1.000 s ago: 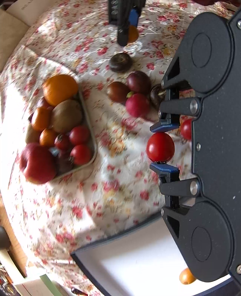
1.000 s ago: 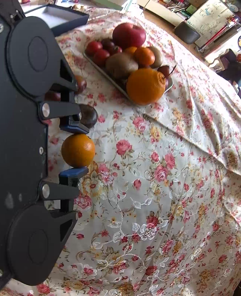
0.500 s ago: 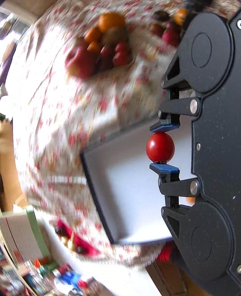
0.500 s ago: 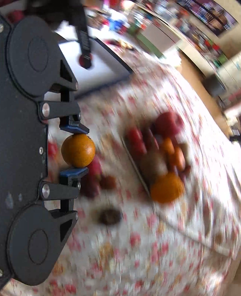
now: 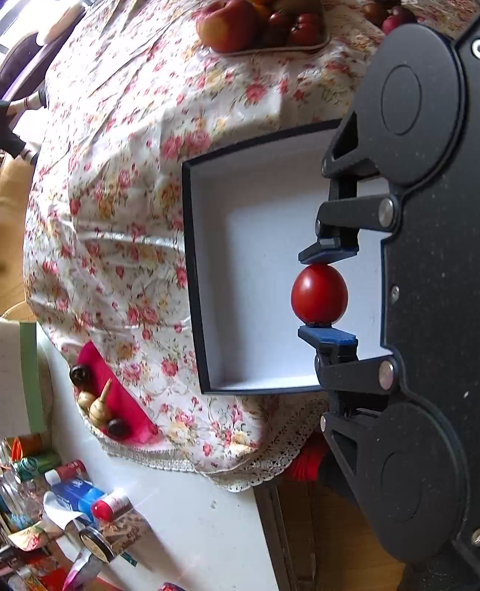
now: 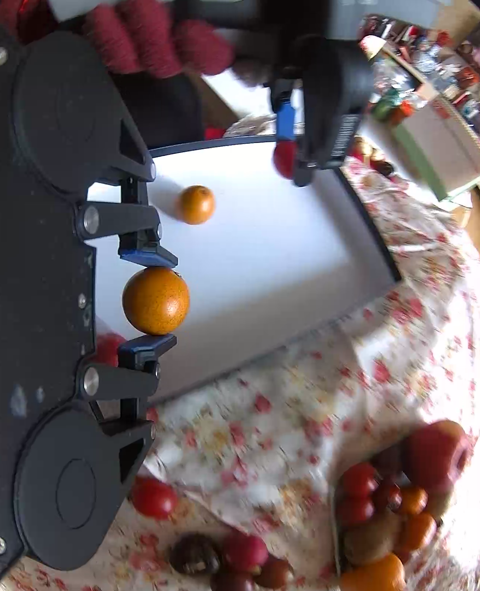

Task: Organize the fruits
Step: 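Carry both fruits over the box and open both grippers to drop them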

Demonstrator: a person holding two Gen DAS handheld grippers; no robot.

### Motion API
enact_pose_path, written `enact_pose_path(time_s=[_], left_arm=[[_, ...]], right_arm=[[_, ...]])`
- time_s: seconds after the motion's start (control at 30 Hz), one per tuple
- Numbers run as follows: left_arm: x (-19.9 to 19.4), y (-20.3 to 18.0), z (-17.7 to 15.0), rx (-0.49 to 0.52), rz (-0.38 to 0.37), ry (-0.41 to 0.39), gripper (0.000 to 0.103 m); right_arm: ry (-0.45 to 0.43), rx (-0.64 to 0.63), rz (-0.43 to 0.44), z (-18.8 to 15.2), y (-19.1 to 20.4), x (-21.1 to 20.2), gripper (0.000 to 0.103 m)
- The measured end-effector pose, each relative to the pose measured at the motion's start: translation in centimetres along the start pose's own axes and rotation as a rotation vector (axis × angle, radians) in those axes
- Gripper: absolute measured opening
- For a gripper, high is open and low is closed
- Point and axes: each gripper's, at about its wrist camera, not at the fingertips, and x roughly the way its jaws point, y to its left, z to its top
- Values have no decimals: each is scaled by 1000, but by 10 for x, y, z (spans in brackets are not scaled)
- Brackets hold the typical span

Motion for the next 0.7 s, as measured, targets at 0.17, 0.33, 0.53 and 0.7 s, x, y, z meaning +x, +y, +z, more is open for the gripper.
enact_pose_path(time_s=[0.17, 0.33, 0.53, 0.7], left_arm=[[8, 4, 3, -26, 9, 17, 44], [17, 10, 5, -49, 2, 66, 45], [15, 13, 5, -55, -3, 59, 44], [15, 11, 3, -43, -11, 62, 44]], right_arm=[[46, -10, -17, -7, 7, 25, 40], [37, -17, -41, -3, 12, 36, 40], [29, -4, -26, 1, 11, 31, 42], [14, -10, -22, 1, 8, 23, 42]])
